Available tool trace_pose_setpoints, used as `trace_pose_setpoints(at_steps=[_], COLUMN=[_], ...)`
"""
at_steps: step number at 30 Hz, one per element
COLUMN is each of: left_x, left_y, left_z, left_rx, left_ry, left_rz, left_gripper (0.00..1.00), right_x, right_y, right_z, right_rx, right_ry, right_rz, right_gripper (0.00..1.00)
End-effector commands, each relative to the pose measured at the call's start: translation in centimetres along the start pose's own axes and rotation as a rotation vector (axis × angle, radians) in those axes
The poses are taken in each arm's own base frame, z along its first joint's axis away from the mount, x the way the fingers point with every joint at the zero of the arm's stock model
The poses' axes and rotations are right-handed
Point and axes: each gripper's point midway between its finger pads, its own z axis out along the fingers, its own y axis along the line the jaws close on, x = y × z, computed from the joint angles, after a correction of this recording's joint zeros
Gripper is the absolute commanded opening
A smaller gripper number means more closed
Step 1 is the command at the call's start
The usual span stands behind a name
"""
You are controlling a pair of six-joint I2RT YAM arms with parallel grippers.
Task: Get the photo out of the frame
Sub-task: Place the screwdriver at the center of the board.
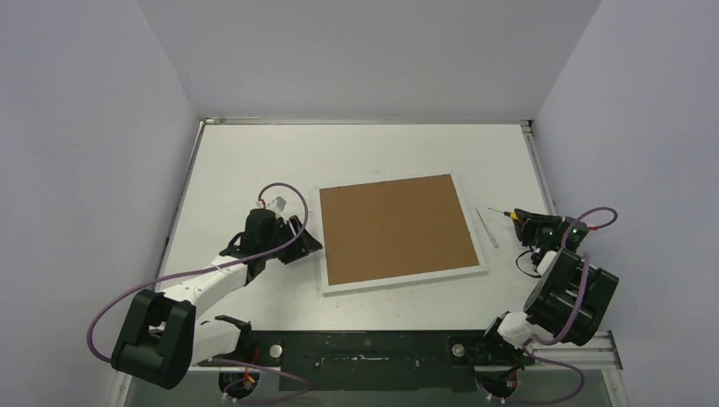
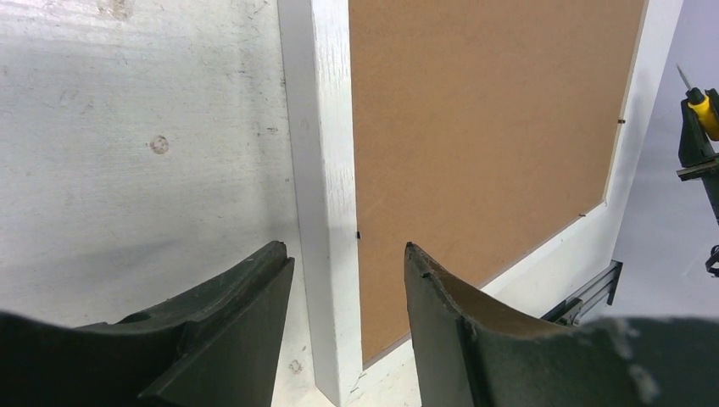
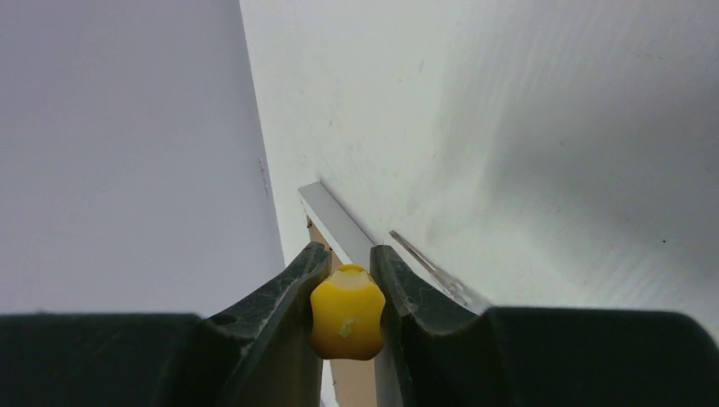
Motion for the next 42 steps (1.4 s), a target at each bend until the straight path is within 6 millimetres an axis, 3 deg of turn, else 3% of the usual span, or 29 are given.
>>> trace_pose_setpoints(at_steps=[1,8,11,14,17,20,29,31,33,36,38,42], left_x=[-1.8,-1.8,-1.9,-1.9,-1.9,-1.9,-2.0,-2.2,-2.4,-2.0,-2.1,-2.1], left_y=[-1.6,-1.3,-1.1,-1.2,-1.1,-1.2,-1.1,-1.2,-1.5,-1.2,-1.2,-0.9], left_z=[-0.1,0.3,0.3,0.3,0.2,0.1,-0.2,-0.3,-0.5,-0.8,-0.8,-0.9], left_rx=[0.032,0.018,0.01,0.012,0.01,0.015,-0.002,0.002,0.008,-0.005,-0.014,-0.047], left_ry=[-0.054,-0.048,-0.046,-0.048,-0.052,-0.056,-0.057,-0.068,-0.077,-0.061,-0.064,-0.061], left_rz=[0.042,0.042,0.044,0.042,0.043,0.045,0.057,0.061,0.064,0.063,0.068,0.078], left_gripper=[0.49,0.5,0.5,0.5,0.5,0.5,0.5,0.5,0.51,0.52,0.53,0.56], right_x=[-0.8,0.8,1.7,2.5,2.9,3.0,3.2,3.2,3.4,6.5,9.7,14.8], right_y=[0.6,-1.5,-3.5,-4.2,-4.7,-4.7,-1.9,-0.6,2.0,5.1,6.7,7.0], right_z=[0.7,2.3,2.3,2.2,1.8,1.4,-1.7,-2.2,-2.3,-2.0,-1.9,-2.6], right_rx=[-0.074,0.019,0.122,0.156,0.175,0.191,0.173,0.139,0.075,0.016,-0.02,-0.077], right_ry=[-0.034,0.003,-0.002,0.009,0.012,0.018,0.022,0.036,0.061,0.175,0.254,0.34], right_rz=[0.09,0.165,0.19,0.205,0.239,0.234,0.072,-0.037,-0.211,-0.534,-0.735,-0.971], right_gripper=[0.05,0.08,0.15,0.23,0.51,0.67,0.79,0.8,0.8,0.79,0.79,0.79])
